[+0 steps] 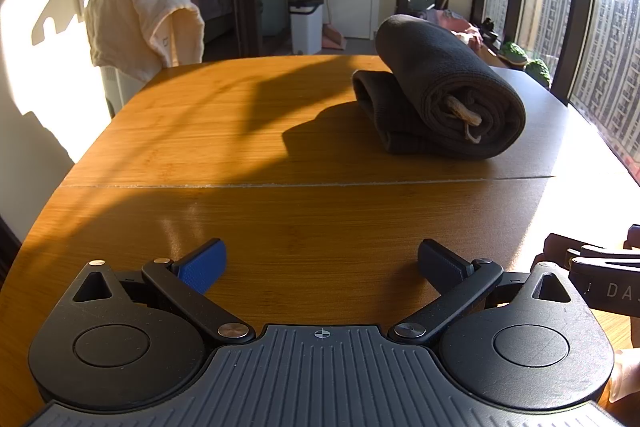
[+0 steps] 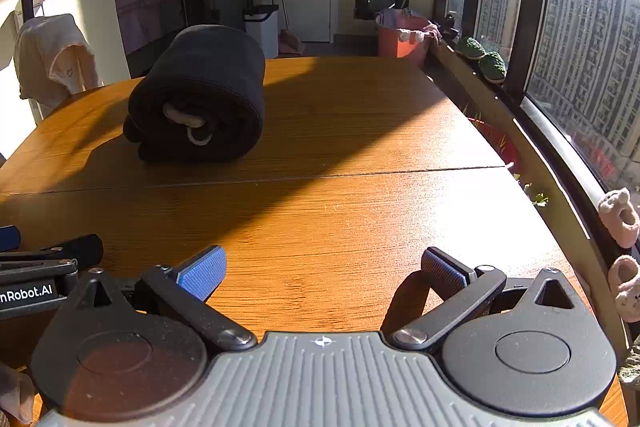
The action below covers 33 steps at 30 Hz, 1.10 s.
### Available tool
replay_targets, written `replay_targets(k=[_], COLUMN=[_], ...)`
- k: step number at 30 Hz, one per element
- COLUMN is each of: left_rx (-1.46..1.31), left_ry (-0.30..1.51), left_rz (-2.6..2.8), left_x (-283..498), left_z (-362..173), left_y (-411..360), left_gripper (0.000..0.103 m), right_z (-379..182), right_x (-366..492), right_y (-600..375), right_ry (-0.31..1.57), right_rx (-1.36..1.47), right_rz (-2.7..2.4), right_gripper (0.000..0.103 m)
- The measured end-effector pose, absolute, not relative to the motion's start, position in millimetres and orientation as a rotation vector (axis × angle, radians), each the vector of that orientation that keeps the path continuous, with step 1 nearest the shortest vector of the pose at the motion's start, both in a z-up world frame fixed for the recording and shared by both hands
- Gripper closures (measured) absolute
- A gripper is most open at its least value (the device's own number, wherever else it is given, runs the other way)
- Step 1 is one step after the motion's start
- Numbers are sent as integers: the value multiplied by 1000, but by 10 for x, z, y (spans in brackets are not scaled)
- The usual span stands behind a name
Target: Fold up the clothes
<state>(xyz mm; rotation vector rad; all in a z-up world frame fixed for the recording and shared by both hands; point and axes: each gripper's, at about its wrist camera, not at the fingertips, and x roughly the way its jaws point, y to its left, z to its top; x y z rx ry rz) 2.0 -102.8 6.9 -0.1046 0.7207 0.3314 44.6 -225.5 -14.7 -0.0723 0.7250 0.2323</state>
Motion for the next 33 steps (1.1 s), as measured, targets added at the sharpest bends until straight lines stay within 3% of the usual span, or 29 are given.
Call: replay_targets(k=[33], left_rx=[-105], left_ry=[719], left_rz=[332], left_x=[18], left_z=[66], left_y=[-1025], left_gripper=[0], right_z=[-140], right_x=[450], right_y=[-2227], right_ry=[725], right_rx=[-72], right_rz=[233], right_gripper=[0])
